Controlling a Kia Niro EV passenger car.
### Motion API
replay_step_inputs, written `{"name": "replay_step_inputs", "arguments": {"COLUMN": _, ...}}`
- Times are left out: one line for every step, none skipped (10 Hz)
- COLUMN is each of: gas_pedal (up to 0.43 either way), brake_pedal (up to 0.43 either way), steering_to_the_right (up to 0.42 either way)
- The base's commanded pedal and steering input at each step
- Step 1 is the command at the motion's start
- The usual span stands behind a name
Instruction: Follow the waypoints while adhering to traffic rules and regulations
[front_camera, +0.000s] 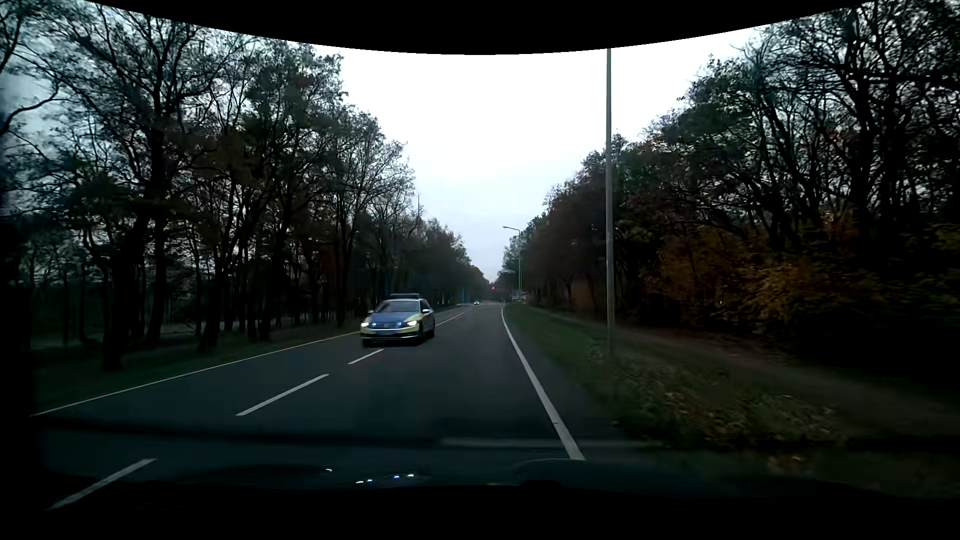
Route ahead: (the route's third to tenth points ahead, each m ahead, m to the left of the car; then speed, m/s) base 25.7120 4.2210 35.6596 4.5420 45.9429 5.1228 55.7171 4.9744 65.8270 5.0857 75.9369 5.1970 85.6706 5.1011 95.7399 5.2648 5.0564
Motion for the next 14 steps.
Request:
{"name": "replay_step_inputs", "arguments": {"gas_pedal": 0.0, "brake_pedal": 0.0, "steering_to_the_right": -0.014}}
{"name": "replay_step_inputs", "arguments": {"gas_pedal": 0.0, "brake_pedal": 0.0, "steering_to_the_right": -0.014}}
{"name": "replay_step_inputs", "arguments": {"gas_pedal": 0.008, "brake_pedal": 0.0, "steering_to_the_right": -0.014}}
{"name": "replay_step_inputs", "arguments": {"gas_pedal": 0.098, "brake_pedal": 0.0, "steering_to_the_right": -0.014}}
{"name": "replay_step_inputs", "arguments": {"gas_pedal": 0.15, "brake_pedal": 0.0, "steering_to_the_right": -0.013}}
{"name": "replay_step_inputs", "arguments": {"gas_pedal": 0.157, "brake_pedal": 0.0, "steering_to_the_right": -0.011}}
{"name": "replay_step_inputs", "arguments": {"gas_pedal": 0.169, "brake_pedal": 0.0, "steering_to_the_right": -0.011}}
{"name": "replay_step_inputs", "arguments": {"gas_pedal": 0.189, "brake_pedal": 0.0, "steering_to_the_right": -0.011}}
{"name": "replay_step_inputs", "arguments": {"gas_pedal": 0.22, "brake_pedal": 0.0, "steering_to_the_right": -0.011}}
{"name": "replay_step_inputs", "arguments": {"gas_pedal": 0.248, "brake_pedal": 0.0, "steering_to_the_right": -0.011}}
{"name": "replay_step_inputs", "arguments": {"gas_pedal": 0.26, "brake_pedal": 0.0, "steering_to_the_right": -0.011}}
{"name": "replay_step_inputs", "arguments": {"gas_pedal": 0.26, "brake_pedal": 0.0, "steering_to_the_right": -0.011}}
{"name": "replay_step_inputs", "arguments": {"gas_pedal": 0.26, "brake_pedal": 0.0, "steering_to_the_right": -0.011}}
{"name": "replay_step_inputs", "arguments": {"gas_pedal": 0.26, "brake_pedal": 0.0, "steering_to_the_right": -0.011}}
